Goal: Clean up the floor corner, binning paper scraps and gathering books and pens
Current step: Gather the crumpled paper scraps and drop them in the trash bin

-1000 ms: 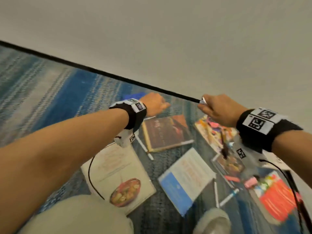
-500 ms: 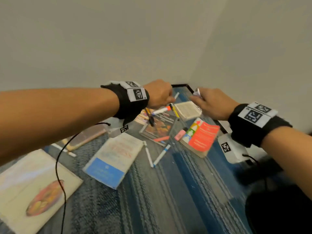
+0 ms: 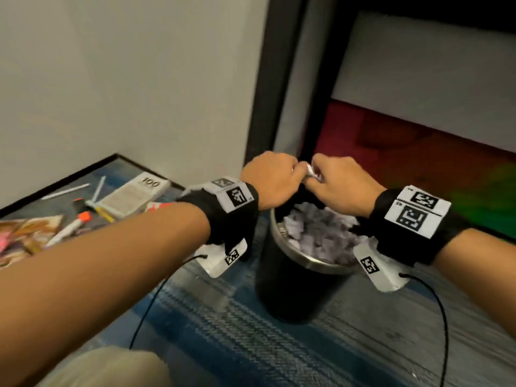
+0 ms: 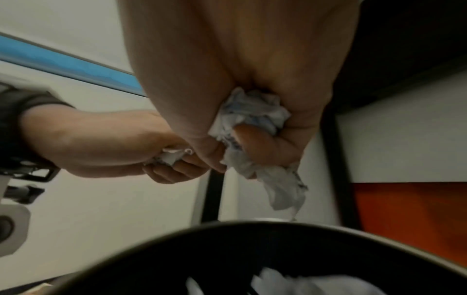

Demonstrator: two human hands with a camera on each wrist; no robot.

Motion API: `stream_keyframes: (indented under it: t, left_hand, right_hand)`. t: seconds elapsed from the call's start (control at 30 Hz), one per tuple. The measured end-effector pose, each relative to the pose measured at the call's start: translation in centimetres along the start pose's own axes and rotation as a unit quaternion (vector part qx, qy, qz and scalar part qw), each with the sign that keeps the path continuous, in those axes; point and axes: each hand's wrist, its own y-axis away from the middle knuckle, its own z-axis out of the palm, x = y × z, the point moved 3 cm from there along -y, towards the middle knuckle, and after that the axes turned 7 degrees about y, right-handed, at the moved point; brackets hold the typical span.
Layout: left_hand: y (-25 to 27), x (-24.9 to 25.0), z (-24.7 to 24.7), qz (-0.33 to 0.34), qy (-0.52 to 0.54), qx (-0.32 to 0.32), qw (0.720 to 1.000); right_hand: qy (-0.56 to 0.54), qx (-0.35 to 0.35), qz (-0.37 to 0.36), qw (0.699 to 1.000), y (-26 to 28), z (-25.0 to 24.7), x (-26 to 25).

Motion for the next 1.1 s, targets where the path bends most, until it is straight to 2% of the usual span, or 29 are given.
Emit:
stream_keyframes:
  t: [0.1,0.23,0.3,0.37,0.5,0.67,0.77,0.9,1.0,1.1]
  left_hand:
    - [-1.5,3.2,4.3,0.056,-0.041,-0.06,0.996]
    - [-1.6,3.5,7.6,0.055,-0.084,-0.154,0.983]
    - [-1.4,2.8,7.6,0.069,-0.143,-0.151,0.976]
    - [-1.2,2.1,6.6,0.099,-0.187,-0.104,0.972]
    - [-0.4,-0.2,2.9,0.09,-0.145,-0.029,0.985]
    - [1.6,-5.0,-2.3,0.03,-0.207,-0.061,0.976]
    - [4.8,-9.4,-5.7,-0.05,-0.231,-0.098,0.967]
    - [11.5,-16.1,-11.1,-0.156,-0.281,-0.158,0.934]
    - [17.8,-22.1,-15.2,-0.24,-0.294,-0.196,0.904]
    - [23.9,-28.5,-18.6,-0.327,-0.279,-0.223,0.875]
  right_hand:
    - [-0.003,-0.068,0.061,0.996,1.7,1.9,4.2]
    - [-0.07,-0.214,0.07,0.972,2.8,4.4,6.2]
    - [-0.064,-0.201,0.066,0.975,2.6,3.7,6.4]
    - [-0.025,-0.139,0.043,0.989,1.7,2.3,6.2]
    - [0.065,-0.05,-0.019,0.996,-0.5,0.0,3.5]
    - [0.078,0.019,-0.129,0.988,-3.5,-0.8,-5.3]
    - [0.066,0.015,-0.19,0.979,-5.0,0.1,-12.3]
    - [0.038,0.008,-0.259,0.965,-6.5,2.3,-22.4]
    - [0.043,-0.055,-0.313,0.947,-7.3,4.9,-30.7]
    - [0.113,-0.154,-0.384,0.903,-7.5,7.5,-38.0]
